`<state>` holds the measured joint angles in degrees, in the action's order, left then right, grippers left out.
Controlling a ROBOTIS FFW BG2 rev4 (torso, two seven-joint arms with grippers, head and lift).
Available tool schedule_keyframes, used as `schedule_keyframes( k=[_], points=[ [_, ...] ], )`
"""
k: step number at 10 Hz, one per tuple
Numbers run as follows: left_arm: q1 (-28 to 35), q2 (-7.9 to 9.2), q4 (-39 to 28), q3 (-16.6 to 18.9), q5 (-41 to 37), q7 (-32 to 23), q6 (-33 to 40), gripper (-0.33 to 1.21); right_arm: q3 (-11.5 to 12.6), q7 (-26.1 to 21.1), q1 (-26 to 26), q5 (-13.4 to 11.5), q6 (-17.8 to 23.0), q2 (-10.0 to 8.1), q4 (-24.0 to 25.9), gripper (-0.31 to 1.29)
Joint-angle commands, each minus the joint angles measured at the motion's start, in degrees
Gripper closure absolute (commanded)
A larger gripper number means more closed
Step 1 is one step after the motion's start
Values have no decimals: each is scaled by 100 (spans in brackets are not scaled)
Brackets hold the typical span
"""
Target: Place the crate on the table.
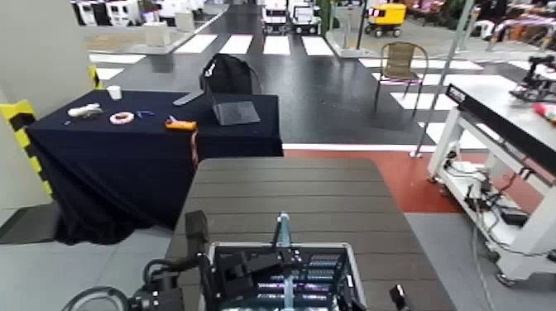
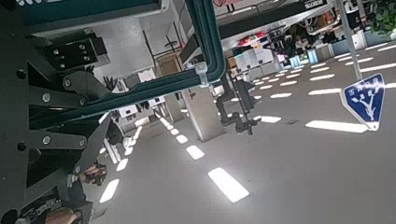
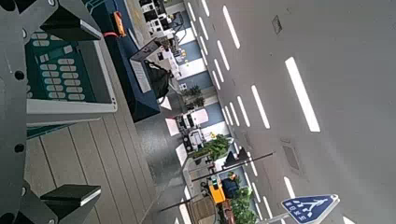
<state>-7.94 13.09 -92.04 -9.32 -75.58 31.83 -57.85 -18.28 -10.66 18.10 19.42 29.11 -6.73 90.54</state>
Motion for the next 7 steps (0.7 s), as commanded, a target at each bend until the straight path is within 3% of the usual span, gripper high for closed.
schedule_keyframes(
  k=[1, 7],
  points=[
    [-5, 0, 10, -9, -9, -2, -7, 119, -9, 2, 0, 0, 7, 5, -1, 14],
    [-392, -9, 371, -308, -18, -19, 134, 119, -26, 2, -9, 35, 42, 23, -27, 14]
  ],
)
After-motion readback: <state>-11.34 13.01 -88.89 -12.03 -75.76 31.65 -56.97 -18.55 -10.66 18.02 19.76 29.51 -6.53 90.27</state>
